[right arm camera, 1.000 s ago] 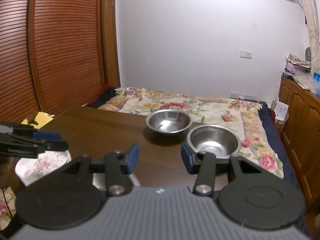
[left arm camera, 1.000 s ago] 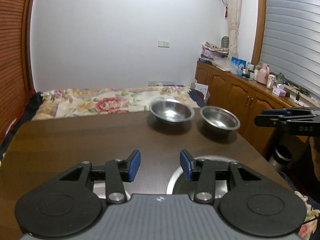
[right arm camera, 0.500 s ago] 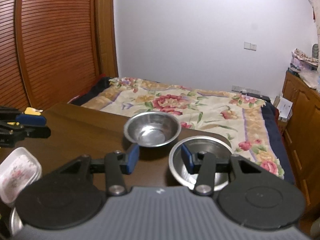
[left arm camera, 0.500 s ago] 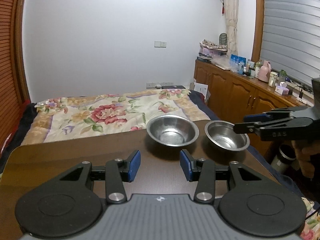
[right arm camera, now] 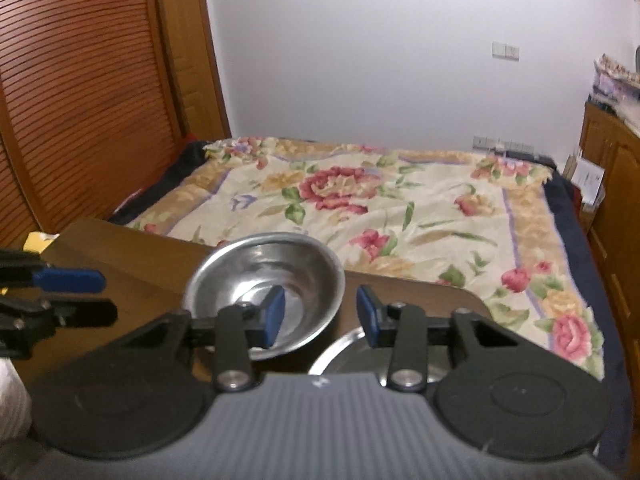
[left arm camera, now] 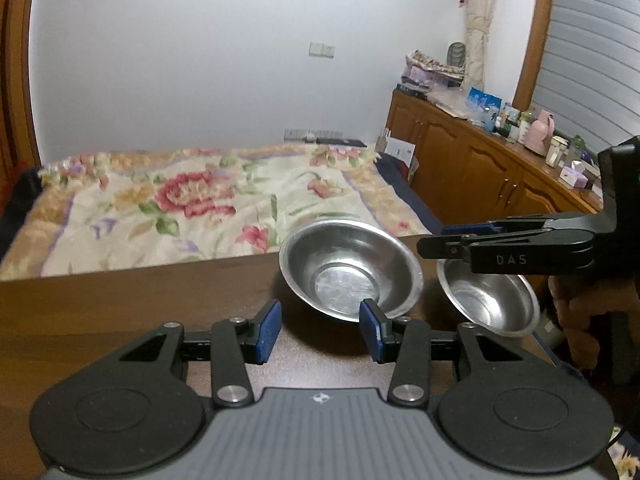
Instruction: Organize plates and bowls
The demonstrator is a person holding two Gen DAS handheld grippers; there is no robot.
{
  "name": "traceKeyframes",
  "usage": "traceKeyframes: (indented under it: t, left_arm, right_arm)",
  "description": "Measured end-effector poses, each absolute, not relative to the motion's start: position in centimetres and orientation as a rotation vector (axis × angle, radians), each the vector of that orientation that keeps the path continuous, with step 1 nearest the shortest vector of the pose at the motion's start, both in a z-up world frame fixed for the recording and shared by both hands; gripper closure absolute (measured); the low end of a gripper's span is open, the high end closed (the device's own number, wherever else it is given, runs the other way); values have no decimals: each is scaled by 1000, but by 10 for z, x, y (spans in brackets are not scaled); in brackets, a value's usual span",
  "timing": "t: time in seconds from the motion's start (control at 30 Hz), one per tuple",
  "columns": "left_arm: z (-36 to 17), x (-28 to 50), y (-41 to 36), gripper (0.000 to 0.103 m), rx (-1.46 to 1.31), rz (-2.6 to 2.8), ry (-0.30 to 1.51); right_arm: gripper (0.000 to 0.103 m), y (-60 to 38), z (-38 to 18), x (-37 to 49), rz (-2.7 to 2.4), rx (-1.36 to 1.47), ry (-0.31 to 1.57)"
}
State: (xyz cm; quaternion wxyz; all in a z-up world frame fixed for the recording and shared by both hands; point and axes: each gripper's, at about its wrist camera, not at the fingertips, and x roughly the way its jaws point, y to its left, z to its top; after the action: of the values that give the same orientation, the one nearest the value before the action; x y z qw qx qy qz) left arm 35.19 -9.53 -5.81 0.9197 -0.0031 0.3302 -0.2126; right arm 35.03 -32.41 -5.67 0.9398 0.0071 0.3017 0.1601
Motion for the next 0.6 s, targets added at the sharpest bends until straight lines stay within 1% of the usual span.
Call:
traceKeyframes:
  t: [0.1,0.47,0.53,0.6]
  left_arm:
    - [-65,366,-97,61,-4,-420,696]
    - [-80,393,-102,62,-39,-426,742]
    - [-81,394,-102,63,-39,-429,748]
    - [-82,394,-102,63,-39,-428,749]
  right_arm:
    - [63,-320,-60,360,319,-13,643]
    - [63,-312,-71,384,306,-35,742]
    - [66,-311,-73,386,320,-27,762]
    - [67,-310,-73,385,323,-28,767]
